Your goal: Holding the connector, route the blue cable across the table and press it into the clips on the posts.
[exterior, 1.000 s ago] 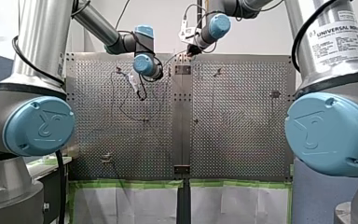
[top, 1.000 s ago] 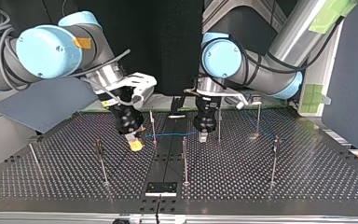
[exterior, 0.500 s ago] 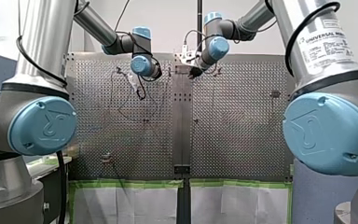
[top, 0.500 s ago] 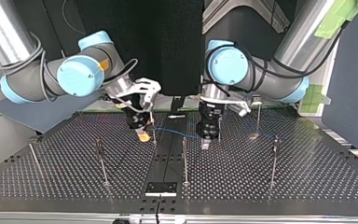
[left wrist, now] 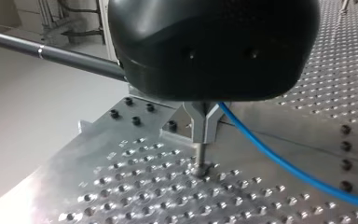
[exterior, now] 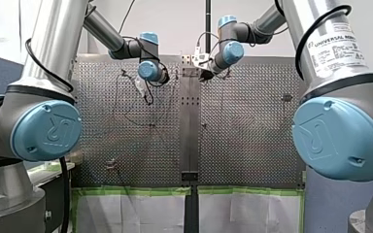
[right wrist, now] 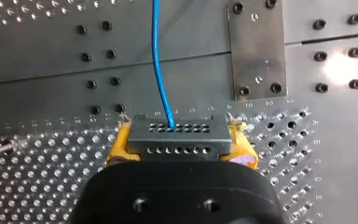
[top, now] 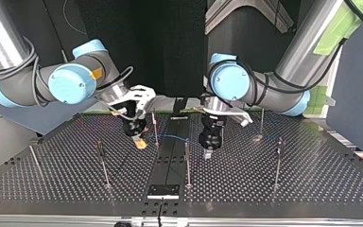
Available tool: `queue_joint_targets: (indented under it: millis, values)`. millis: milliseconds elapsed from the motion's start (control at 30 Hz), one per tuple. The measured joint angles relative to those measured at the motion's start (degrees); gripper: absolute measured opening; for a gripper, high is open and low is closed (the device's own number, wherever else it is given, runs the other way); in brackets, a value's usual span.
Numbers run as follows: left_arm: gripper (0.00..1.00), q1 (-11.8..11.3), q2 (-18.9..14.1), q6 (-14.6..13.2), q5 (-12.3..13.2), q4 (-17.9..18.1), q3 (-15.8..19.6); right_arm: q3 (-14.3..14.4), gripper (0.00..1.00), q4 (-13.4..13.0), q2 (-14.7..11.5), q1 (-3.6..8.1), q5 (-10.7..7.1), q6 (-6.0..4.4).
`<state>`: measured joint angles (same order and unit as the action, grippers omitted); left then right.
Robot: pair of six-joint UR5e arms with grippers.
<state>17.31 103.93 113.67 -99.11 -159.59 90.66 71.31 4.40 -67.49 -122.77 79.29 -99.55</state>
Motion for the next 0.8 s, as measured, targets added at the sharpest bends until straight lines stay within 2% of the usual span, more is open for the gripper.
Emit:
queue_joint_targets:
  millis: [267, 600, 800]
  values:
    - [0.0, -1.2, 0.6, 0.2, 1.1, 0.3, -0.8, -0.5, 0.0, -0.4, 0.2, 1.58, -1.39, -0.69]
    - [0.0, -2.1, 5.4, 0.7, 2.9, 0.2, -4.3, -0.6, 0.0, -0.6, 0.3, 3.32, -1.84, -1.01]
    - [0.0, -3.1, 6.3, 1.0, 3.0, -0.4, -5.0, -0.6, 0.0, -0.6, 0.3, 4.34, -1.89, -1.01]
